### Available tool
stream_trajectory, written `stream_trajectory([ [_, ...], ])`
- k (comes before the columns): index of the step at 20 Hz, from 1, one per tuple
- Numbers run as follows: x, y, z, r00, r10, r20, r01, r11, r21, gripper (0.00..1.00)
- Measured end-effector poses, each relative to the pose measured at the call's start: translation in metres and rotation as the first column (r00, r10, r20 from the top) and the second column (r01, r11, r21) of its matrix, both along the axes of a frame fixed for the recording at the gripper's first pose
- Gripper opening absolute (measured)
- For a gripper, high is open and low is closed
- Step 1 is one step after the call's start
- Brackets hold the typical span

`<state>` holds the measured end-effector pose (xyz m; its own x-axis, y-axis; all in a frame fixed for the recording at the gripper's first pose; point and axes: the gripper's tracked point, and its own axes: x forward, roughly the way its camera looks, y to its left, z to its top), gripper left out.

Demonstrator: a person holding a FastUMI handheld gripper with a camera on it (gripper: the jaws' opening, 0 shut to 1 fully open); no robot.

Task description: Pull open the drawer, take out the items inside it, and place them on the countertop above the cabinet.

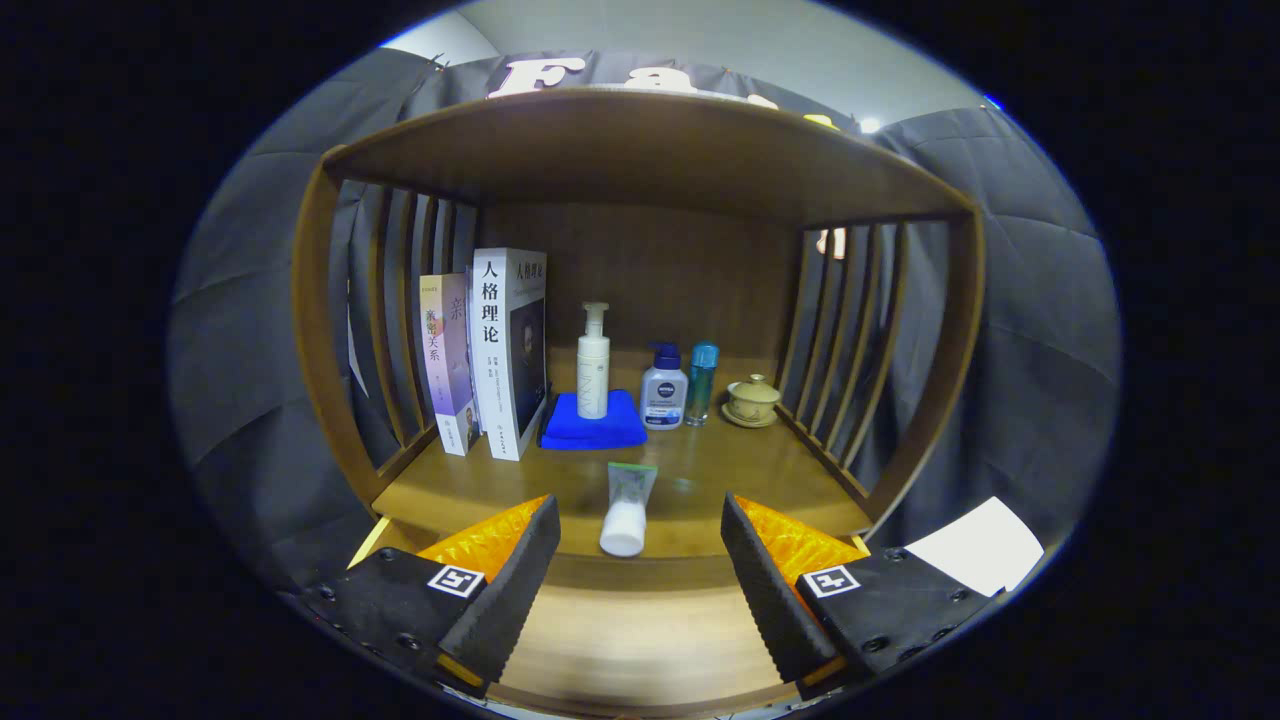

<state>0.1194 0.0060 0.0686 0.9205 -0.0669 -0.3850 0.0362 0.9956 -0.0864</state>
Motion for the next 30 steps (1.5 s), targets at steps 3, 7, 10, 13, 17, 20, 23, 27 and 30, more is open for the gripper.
stream_trajectory([
  [3,-0.037,0.004,-0.005,0.999,0.001,0.052,-0.001,1.0,-0.005,1.0],
  [7,-0.073,0.016,-0.008,0.988,0.017,0.156,-0.023,0.999,0.036,1.0],
  [10,-0.101,0.022,-0.018,0.979,0.031,0.202,-0.045,0.997,0.065,1.0],
  [13,-0.128,0.019,-0.038,0.972,0.008,0.235,-0.024,0.998,0.064,1.0],
  [17,-0.152,0.024,-0.074,0.972,0.02,0.234,-0.037,0.997,0.068,1.0],
  [20,-0.162,0.028,-0.096,0.967,0.025,0.252,-0.045,0.996,0.076,0.99],
  [23,-0.172,0.035,-0.122,0.972,0.045,0.23,-0.061,0.996,0.066,1.0],
  [27,-0.172,0.039,-0.146,0.976,0.071,0.207,-0.078,0.997,0.025,1.0],
  [30,-0.164,0.037,-0.152,0.974,0.065,0.219,-0.074,0.997,0.036,1.0],
])
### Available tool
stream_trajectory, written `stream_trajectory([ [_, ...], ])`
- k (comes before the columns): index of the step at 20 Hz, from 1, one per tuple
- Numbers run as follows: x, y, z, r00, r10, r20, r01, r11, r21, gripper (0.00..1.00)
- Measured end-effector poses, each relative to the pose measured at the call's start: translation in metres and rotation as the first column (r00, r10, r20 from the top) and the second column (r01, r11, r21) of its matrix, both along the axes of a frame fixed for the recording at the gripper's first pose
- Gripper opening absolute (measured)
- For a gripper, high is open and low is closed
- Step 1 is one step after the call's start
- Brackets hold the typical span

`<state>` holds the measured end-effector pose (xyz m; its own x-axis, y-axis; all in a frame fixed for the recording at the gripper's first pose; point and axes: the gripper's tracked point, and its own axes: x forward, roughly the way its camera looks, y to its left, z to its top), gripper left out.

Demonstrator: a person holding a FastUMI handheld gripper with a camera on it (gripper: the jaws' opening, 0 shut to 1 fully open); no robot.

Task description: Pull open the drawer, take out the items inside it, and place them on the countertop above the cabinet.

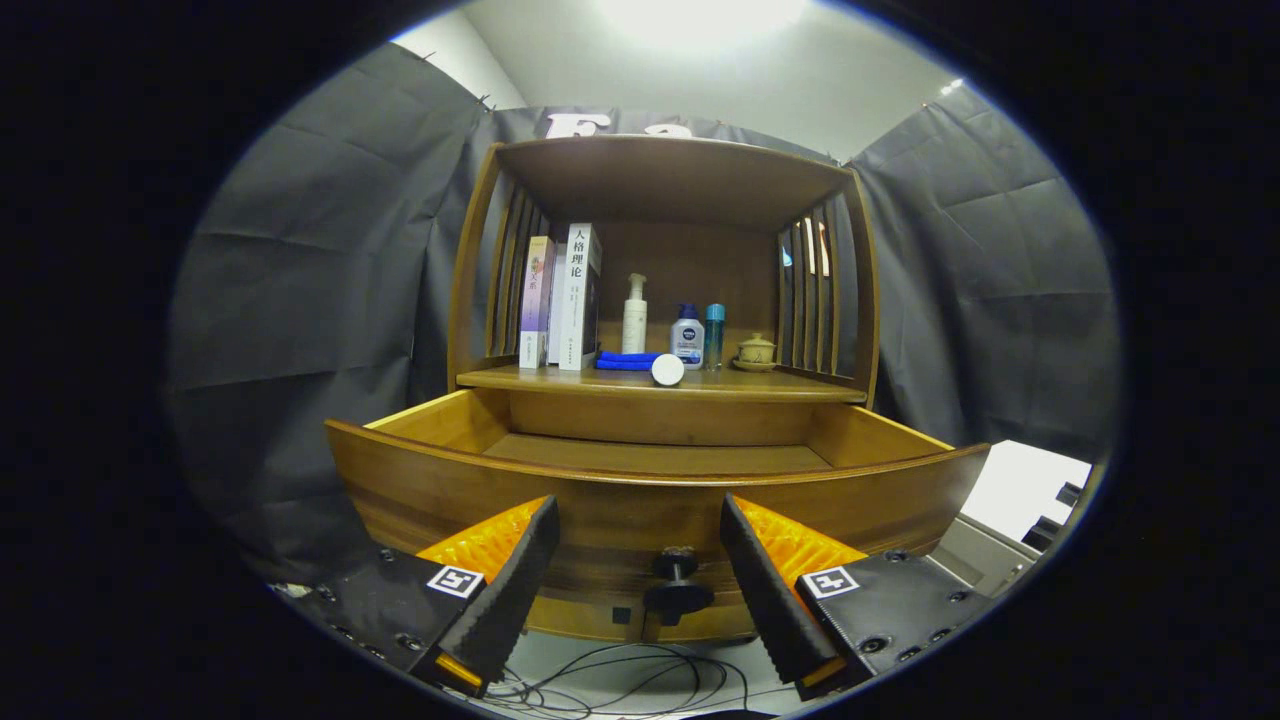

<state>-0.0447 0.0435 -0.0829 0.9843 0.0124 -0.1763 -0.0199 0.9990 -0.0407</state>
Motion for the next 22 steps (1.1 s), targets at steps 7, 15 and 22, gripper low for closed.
stream_trajectory([
  [7,0.012,-0.01,0.003,0.998,-0.019,0.054,0.02,0.999,-0.029,0.98],
  [15,0.05,-0.011,0.001,1.0,-0.002,0.007,0.001,1.0,0.026,0.98],
  [22,0.086,-0.008,0.003,1.0,-0.016,0.004,0.016,1.0,0.017,0.98],
])
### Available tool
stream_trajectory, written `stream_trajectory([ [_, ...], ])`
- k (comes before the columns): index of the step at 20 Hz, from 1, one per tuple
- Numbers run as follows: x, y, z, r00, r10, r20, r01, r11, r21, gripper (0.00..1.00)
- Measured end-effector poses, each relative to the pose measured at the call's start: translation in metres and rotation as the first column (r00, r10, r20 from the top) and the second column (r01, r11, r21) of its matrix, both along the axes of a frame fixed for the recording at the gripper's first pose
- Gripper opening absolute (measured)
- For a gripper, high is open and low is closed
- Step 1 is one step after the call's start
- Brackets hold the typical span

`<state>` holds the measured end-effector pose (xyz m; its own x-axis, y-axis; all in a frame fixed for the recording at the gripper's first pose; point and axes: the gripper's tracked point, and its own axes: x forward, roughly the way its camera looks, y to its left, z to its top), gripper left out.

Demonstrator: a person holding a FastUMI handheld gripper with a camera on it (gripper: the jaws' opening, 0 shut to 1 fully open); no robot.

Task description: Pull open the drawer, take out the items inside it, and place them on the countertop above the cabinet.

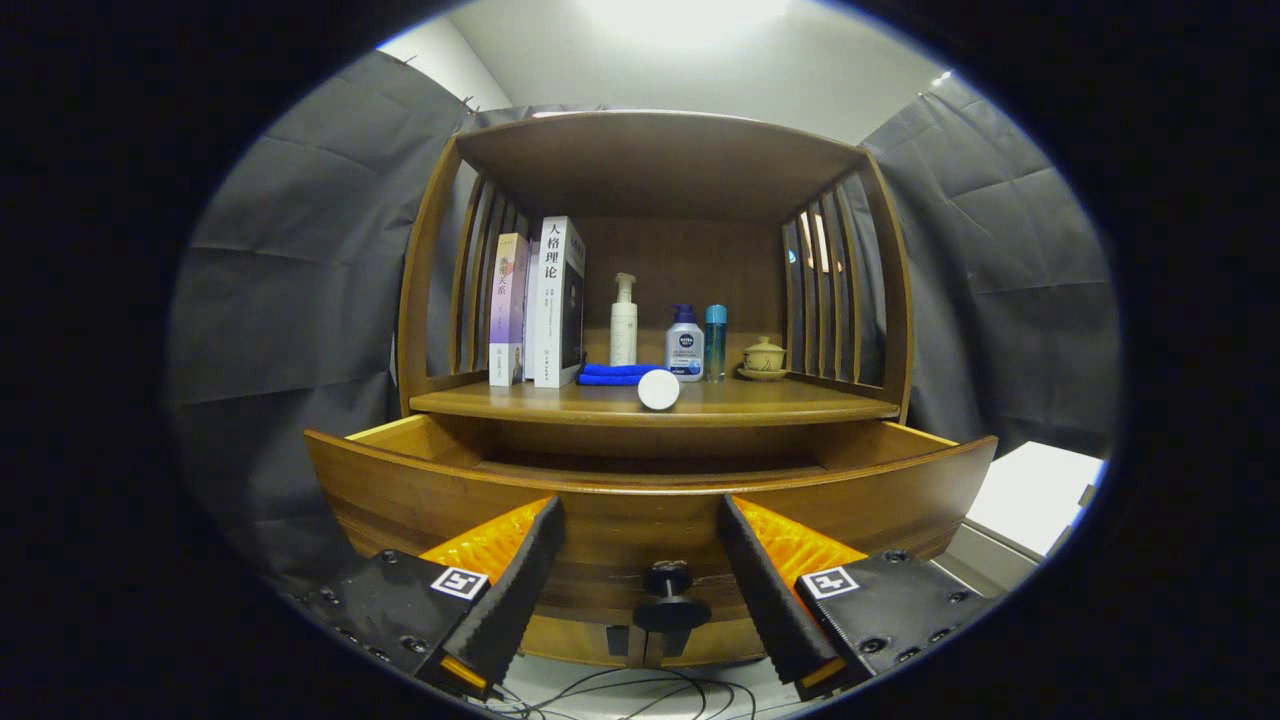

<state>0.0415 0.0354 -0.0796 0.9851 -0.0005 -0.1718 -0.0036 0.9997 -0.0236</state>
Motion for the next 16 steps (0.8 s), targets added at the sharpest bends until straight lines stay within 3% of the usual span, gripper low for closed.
stream_trajectory([
  [16,0.08,-0.001,-0.007,1.0,0.009,0.005,-0.009,1.0,0.001,0.98],
])
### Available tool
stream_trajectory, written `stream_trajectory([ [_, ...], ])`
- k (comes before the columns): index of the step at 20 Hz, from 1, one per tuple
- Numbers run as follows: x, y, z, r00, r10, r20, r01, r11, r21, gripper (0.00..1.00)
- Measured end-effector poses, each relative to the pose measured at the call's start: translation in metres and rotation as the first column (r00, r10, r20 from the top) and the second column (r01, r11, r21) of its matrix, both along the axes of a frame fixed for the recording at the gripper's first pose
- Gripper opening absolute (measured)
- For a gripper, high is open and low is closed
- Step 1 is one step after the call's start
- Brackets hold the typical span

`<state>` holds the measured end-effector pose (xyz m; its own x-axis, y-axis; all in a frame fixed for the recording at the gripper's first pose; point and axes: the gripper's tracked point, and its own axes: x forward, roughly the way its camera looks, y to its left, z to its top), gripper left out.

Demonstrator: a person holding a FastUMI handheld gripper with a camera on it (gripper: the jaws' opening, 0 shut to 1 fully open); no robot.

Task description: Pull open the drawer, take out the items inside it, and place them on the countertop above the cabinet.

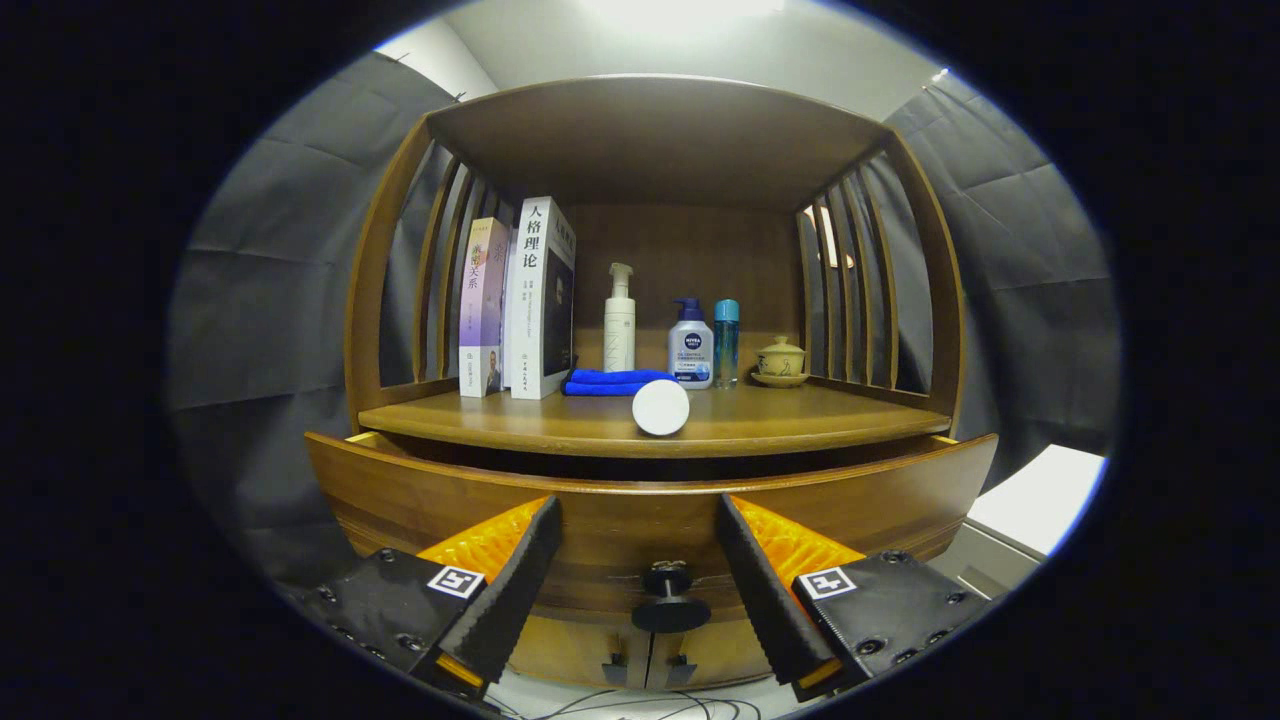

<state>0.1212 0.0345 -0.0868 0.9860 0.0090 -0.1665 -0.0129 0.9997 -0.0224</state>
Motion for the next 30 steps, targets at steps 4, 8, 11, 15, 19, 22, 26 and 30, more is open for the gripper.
stream_trajectory([
  [4,0.016,-0.001,-0.001,1.0,0.004,-0.007,-0.004,1.0,0.009,0.98],
  [8,0.029,-0.001,-0.002,1.0,0.005,0.0,-0.005,1.0,0.014,0.98],
  [11,0.039,-0.002,-0.003,1.0,0.009,0.004,-0.009,1.0,0.008,0.97],
  [15,0.044,-0.001,-0.005,1.0,-0.007,0.016,0.007,1.0,0.0,0.98],
  [19,0.036,0.0,0.001,1.0,0.024,0.018,-0.023,0.999,-0.041,0.97],
  [22,0.014,0.001,0.016,0.999,0.022,0.031,-0.02,0.999,-0.048,0.97],
  [26,-0.03,-0.002,0.051,0.997,0.01,0.071,-0.006,0.999,-0.05,0.97],
  [30,-0.069,-0.007,0.085,0.995,-0.009,0.101,0.011,1.0,-0.021,0.97],
])
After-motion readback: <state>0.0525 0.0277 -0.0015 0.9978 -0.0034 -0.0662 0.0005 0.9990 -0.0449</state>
